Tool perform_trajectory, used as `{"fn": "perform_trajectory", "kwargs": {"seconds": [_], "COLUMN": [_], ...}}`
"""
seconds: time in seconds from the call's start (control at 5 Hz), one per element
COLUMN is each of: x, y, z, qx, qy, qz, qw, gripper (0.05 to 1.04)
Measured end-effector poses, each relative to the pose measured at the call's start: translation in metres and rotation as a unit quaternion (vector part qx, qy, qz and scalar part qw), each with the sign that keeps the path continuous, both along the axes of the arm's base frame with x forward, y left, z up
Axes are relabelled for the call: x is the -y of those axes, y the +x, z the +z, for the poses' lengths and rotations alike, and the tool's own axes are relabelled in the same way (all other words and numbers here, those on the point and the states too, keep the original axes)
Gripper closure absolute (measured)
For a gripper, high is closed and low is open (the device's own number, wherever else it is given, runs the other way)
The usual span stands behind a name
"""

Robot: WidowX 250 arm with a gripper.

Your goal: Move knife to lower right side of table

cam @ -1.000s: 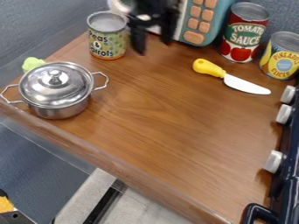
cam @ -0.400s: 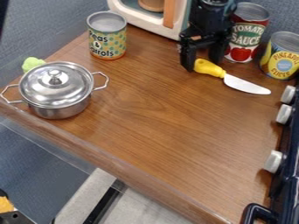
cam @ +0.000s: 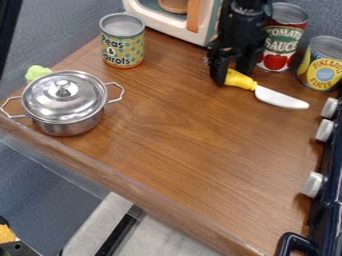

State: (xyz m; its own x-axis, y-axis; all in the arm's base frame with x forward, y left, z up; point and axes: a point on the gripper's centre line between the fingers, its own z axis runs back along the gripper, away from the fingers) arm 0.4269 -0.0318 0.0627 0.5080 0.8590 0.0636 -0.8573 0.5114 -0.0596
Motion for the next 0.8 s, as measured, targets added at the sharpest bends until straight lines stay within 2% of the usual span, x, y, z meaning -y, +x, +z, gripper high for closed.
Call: {"fn": "perform_trajectory", "kwargs": {"seconds": [0.2, 0.6, 0.8], "x": [0.003, 0.000, -0.015], "y": [-0.006, -0.019, -0.015], "z": [-0.001, 0.001, 0.018], "qx": [0.002, -0.010, -0.009], "qy": [0.002, -0.005, -0.009], "qz": [-0.005, -0.014, -0.035], "qw": [1.0000, 0.9998, 0.9993], "gripper": [0.554, 0.554, 0.554]}}
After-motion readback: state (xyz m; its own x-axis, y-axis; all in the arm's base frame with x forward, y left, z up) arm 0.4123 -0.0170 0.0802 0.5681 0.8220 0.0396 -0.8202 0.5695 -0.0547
